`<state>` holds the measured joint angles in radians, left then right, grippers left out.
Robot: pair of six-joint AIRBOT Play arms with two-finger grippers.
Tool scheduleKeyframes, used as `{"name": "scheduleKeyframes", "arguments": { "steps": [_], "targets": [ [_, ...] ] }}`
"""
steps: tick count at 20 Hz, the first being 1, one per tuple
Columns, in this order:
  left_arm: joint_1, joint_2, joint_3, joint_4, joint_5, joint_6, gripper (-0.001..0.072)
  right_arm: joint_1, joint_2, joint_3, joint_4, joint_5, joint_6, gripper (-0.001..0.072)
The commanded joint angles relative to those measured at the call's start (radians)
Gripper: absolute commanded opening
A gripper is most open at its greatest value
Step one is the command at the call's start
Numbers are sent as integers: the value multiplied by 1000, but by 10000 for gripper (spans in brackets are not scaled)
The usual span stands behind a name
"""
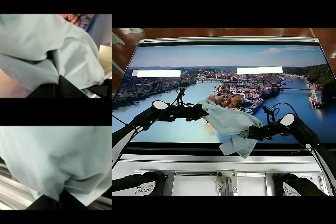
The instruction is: Fold the shirts.
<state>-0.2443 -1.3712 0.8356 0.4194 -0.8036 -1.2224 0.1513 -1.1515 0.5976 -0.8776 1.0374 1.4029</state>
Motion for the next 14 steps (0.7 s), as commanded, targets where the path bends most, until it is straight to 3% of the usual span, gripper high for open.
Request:
{"name": "scheduleKeyframes", "arguments": {
  "steps": [1,4,5,7,11,14],
  "targets": [
    [1,51,46,0,0,34,35,-2,14,39,4,-10,-18,61],
    [8,160,186,37,37,133,35,-48,146,214,-8,34,-193,61],
    [17,207,251,37,45,154,35,-65,197,292,-29,25,-196,60],
    [46,295,410,36,44,151,35,-95,290,481,-29,1,-196,60],
    [57,423,709,36,43,67,35,-93,351,888,6,10,-200,60],
    [58,488,798,38,13,47,35,-94,351,1108,-3,10,-194,60]
  ]
}}
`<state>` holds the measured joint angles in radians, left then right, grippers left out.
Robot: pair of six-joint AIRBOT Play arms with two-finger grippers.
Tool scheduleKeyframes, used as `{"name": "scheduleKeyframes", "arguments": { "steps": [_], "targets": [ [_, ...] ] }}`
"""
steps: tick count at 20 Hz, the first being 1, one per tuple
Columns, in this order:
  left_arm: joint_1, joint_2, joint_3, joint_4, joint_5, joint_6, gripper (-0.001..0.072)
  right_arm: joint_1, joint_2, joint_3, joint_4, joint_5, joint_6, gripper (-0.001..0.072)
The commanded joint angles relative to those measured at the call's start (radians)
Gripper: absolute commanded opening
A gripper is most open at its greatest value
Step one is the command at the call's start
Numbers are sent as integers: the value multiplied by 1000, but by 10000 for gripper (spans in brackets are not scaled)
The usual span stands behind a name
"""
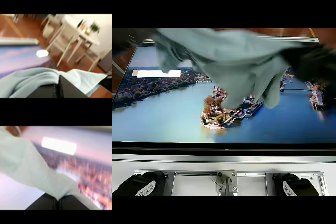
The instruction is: Fold the shirts.
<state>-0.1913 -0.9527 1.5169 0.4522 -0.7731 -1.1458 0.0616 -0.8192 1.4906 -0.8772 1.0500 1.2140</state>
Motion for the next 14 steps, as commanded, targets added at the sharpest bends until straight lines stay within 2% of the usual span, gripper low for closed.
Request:
{"name": "scheduleKeyframes", "arguments": {
  "steps": [1,2,5,9,11,14],
  "targets": [
    [5,87,116,23,-37,-31,35,-4,19,256,-11,-2,5,60],
    [5,100,116,73,-79,-60,35,-4,19,293,-20,5,25,60],
    [5,113,116,240,-287,-240,35,-4,19,360,-22,83,50,60],
    [4,111,96,446,-578,-340,35,-5,8,367,-85,218,98,60],
    [4,121,23,524,-634,-377,35,-4,-31,367,-159,336,121,60],
    [4,126,-182,531,-661,-434,35,-4,-167,355,-165,588,141,60]
  ]
}}
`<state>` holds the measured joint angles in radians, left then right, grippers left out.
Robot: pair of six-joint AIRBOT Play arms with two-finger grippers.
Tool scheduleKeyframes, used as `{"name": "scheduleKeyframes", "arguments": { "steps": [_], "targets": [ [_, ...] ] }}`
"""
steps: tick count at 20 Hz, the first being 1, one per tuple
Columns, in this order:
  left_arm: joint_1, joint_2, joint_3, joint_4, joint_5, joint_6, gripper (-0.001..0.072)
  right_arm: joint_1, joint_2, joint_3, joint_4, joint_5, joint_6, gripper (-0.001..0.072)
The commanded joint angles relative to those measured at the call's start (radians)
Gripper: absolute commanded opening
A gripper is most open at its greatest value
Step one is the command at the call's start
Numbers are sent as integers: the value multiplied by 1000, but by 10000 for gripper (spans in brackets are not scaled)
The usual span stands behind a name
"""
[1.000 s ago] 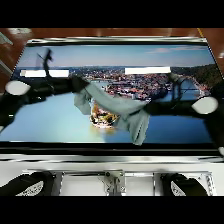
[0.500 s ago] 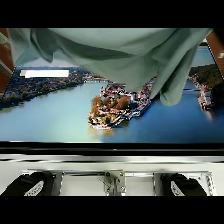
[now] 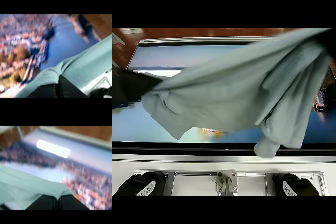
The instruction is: Fold the shirts.
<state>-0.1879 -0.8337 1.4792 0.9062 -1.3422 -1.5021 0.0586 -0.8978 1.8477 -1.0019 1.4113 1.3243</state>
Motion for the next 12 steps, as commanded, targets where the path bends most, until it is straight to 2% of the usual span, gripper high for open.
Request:
{"name": "scheduleKeyframes", "arguments": {
  "steps": [1,4,8,12],
  "targets": [
    [0,6,-225,77,-90,-94,35,-1,-141,-28,-21,272,37,60],
    [1,4,-449,77,5,-101,35,-1,-293,-127,-3,238,14,61],
    [2,-31,-537,77,356,-101,35,-1,-534,-169,14,32,8,61],
    [3,-206,-537,77,643,-101,35,-1,-715,-169,119,-240,54,61]
  ]
}}
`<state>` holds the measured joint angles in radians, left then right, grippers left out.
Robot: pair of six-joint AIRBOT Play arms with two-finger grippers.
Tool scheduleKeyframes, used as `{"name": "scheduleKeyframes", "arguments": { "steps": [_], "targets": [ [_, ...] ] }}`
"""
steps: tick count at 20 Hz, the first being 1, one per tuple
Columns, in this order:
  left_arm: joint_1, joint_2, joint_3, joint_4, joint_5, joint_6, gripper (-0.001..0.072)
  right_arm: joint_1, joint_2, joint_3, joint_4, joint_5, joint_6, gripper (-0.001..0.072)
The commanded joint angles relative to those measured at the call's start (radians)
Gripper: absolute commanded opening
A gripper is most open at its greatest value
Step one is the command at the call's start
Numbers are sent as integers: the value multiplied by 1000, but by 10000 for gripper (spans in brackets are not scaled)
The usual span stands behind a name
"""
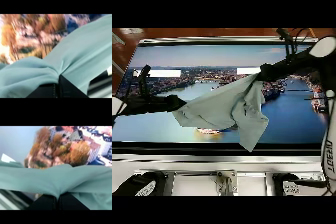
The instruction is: Fold the shirts.
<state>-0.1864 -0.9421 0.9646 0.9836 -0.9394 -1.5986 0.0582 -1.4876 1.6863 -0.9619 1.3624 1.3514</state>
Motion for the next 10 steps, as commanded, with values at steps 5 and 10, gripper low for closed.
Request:
{"name": "scheduleKeyframes", "arguments": {
  "steps": [5,10],
  "targets": [
    [1,-342,-21,-119,513,-3,35,0,-241,-8,135,-309,151,61],
    [6,-492,-15,-180,458,-4,39,0,-317,-8,124,-254,217,559]
  ]
}}
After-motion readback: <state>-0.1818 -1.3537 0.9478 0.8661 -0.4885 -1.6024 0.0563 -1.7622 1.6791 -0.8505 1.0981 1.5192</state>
